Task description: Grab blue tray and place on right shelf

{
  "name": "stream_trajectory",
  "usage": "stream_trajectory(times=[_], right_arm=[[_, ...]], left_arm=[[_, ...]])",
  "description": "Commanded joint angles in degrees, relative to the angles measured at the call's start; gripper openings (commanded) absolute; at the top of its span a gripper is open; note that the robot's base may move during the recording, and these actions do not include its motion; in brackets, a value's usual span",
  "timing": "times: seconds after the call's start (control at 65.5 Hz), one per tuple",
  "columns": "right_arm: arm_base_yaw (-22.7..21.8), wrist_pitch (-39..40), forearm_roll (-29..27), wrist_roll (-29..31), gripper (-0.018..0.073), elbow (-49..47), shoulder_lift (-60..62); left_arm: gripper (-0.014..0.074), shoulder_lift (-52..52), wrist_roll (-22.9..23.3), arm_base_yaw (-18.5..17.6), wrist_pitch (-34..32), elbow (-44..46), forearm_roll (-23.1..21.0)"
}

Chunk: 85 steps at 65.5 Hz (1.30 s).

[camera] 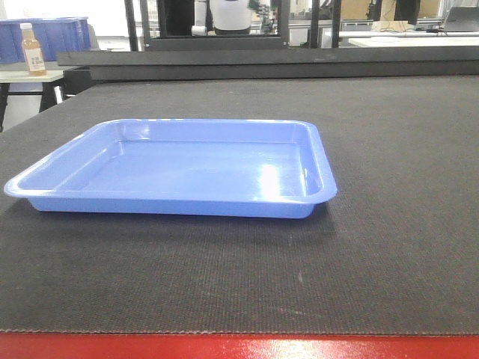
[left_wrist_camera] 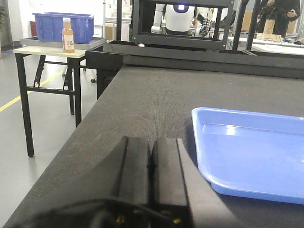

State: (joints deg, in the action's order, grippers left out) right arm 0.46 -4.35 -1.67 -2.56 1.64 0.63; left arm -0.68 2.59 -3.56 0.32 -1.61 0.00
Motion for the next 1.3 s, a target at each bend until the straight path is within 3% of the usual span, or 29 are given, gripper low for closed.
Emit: stream_trajectory(times=[0.0, 0.183, 0.275, 0.336, 0.473, 0.626, 0.732, 0.87, 0.931, 0.992, 1.205, 1.282], right_arm=[[0.05, 5.7, -0.1, 0.51, 0.0057, -1.29, 1.16], [0.05, 6.17, -0.3, 0.03, 0.0057, -1.29, 1.16], [0.05, 9.21, -3.9, -3.36, 0.0057, -1.88, 1.16], [0.05, 8.94, -4.87, -3.55, 0.0057, -4.36, 1.16], [0.05, 0.87, -4.87, -3.34, 0.0057, -17.19, -0.23], [0.05, -12.19, -4.87, -3.34, 0.0074, -32.17, -8.65], [0.05, -13.72, -4.87, -3.34, 0.0228, -38.77, -16.91], [1.09, -13.6, -4.94, -3.34, 0.0542, -43.59, -27.55], [2.81, -13.48, -5.41, -3.34, 0.0628, -45.51, -31.87], [5.04, -14.15, -7.26, -3.34, 0.0631, -48.29, -35.43], [19.52, -16.89, -9.06, -3.34, 0.0622, -59.71, -49.82], [24.28, -19.11, -9.06, -3.34, 0.0622, -63.9, -56.54]], left_arm=[[-0.0048, -0.92, -0.14, -0.02, -6.23, -1.78, -0.36], [-0.0048, -0.45, -0.14, -0.02, -7.56, -1.78, -0.66], [-0.0048, -0.47, -0.14, -0.02, -11.72, -0.77, -0.66], [-0.0048, -0.47, -0.14, -0.02, -10.88, 2.82, -0.66], [-0.0048, 2.13, -0.14, -0.02, 3.76, 18.7, 1.06], [-0.0038, 12.73, -0.24, -0.02, 20.49, 36.33, 1.67], [0.0064, 20.67, -0.24, -0.02, 26.98, 43.97, 0.97], [0.0316, 30.03, -0.24, -0.63, 27.71, 46.97, 0.97], [0.0424, 33.17, -0.26, -2.39, 25.24, 46.97, 0.97], [0.0482, 35.77, -0.37, -5.39, 23.97, 47.2, 0.97], [0.0491, 47.95, -3.13, -17.11, 32.01, 56.16, 0.84], [0.0491, 53.64, -3.13, -19.06, 34.47, 60.36, 0.84]])
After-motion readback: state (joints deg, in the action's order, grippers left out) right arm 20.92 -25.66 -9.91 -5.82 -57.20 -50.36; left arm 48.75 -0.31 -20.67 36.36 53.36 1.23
